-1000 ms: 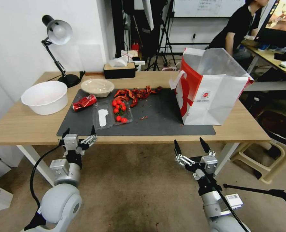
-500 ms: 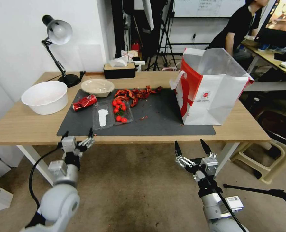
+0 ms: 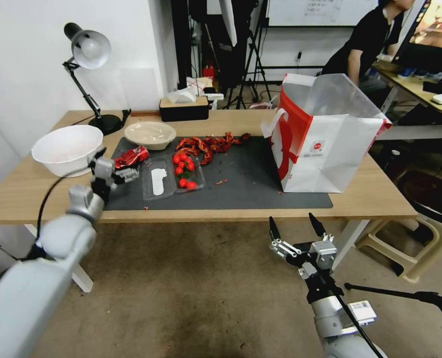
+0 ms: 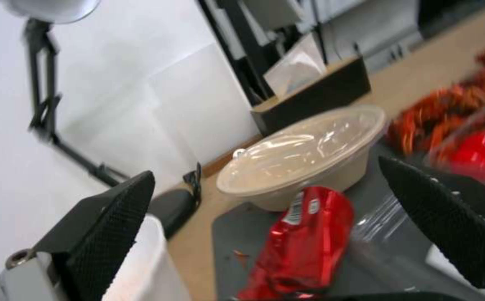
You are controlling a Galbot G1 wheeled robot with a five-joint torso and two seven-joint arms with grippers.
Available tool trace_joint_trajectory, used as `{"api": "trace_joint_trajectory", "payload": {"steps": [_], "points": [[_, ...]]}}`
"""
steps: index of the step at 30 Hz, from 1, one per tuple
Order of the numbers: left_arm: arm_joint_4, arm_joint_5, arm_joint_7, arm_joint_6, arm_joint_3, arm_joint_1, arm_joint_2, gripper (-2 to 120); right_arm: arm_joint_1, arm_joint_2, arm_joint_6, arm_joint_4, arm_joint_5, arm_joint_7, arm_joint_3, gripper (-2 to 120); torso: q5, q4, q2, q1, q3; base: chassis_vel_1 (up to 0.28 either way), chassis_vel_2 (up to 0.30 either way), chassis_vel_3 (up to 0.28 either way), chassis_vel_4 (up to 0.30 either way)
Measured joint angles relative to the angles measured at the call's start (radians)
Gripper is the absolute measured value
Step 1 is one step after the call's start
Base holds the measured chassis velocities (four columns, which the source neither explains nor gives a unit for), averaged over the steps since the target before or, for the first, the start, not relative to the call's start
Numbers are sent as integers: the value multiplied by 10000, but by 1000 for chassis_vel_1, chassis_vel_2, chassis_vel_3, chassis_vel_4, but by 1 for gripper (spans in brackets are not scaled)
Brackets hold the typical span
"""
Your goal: Pick up the trash from the table and place it into the takeout bag.
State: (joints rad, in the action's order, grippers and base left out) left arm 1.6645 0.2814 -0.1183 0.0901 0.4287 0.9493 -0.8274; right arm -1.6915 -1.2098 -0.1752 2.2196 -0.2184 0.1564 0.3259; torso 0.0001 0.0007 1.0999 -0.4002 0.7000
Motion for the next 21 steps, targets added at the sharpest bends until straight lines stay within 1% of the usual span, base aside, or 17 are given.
{"api": "trace_joint_trajectory", "payload": {"steps": [1, 2, 3, 4, 5, 6, 7, 8, 9, 11, 12, 15, 16, 18, 19, 21], "points": [[-164, -306, -349, 17, -32, -180, 67, 100, 7, 14, 2, -6, -9, 2, -1, 100, -1, -2, 0, 0, 0, 0, 0, 0, 0], [-434, -781, -958, 34, -104, -447, 168, 100, 22, 18, 4, -14, -15, 4, 0, 100, -4, -10, 0, 0, 1, 0, 0, 0, 0], [-434, -781, -958, 34, -104, -447, 168, 100, 22, 18, 4, -14, -15, 4, 0, 100, -4, -10, 0, 0, 1, 0, 0, 0, 0], [-557, -953, -1291, 36, -133, -572, 218, 100, 33, 18, 5, -18, -15, 5, -2, 100, -5, -10, 0, -1, 1, 0, 0, 0, 0], [-741, -1178, -1941, 51, -182, -756, 329, 100, 62, 19, 8, -28, -17, 7, -15, 100, -2, -11, -1, 0, 1, 0, 0, 0, 0], [-741, -1178, -1941, 51, -182, -756, 329, 100, 62, 19, 8, -28, -17, 7, -15, 100, -2, -11, -1, 0, 1, 0, 0, 0, 0], [-875, -1387, -2528, 88, -231, -892, 454, 100, 107, 17, 14, -52, -17, 6, -54, 100, 0, -7, 0, 0, 1, 0, 0, 0, 0], [-916, -1524, -2819, 105, -268, -961, 518, 100, 126, 13, 15, -82, -17, 6, -77, 100, -3, -2, 0, 0, 0, 0, 0, 0, 0], [-916, -1524, -2819, 105, -268, -961, 518, 100, 126, 13, 15, -82, -17, 6, -77, 100, -3, -2, 0, 0, 0, 0, 0, 0, 0], [-946, -1847, -3368, 241, -325, -1123, 576, 100, 134, 9, 17, -106, -14, 6, -86, 100, -1, -5, 0, 0, 0, 0, 0, 0, 0], [-946, -1847, -3368, 241, -325, -1123, 576, 100, 134, 9, 17, -106, -14, 6, -86, 100, -1, -5, 0, 0, 0, 0, 0, 0, 0], [-1069, -2579, -3552, 423, -549, -1358, 668, 100, 185, 15, 33, -120, -13, 7, -112, 100, -2, -8, 0, 1, 0, 0, 0, 0, 0], [-1069, -2579, -3552, 423, -549, -1358, 668, 100, 185, 15, 33, -120, -13, 7, -112, 100, -2, -8, 0, 1, 0, 0, 0, 0, 0], [-1063, -3212, -3693, 830, -642, -1502, 756, 100, 197, 2, 37, -154, 5, 8, -138, 100, -2, -5, 0, 2, -1, 0, 0, 0, 0], [-1063, -3212, -3693, 830, -642, -1502, 756, 100, 197, 2, 37, -154, 5, 8, -138, 100, -2, -5, 0, 2, -1, 0, 0, 0, 0], [-1067, -3519, -3837, 1059, -706, -1628, 829, 100, 201, -20, 37, -180, 21, 8, -167, 100, 0, -7, 0, 2, -1, 0, 0, 0, 0]]}}
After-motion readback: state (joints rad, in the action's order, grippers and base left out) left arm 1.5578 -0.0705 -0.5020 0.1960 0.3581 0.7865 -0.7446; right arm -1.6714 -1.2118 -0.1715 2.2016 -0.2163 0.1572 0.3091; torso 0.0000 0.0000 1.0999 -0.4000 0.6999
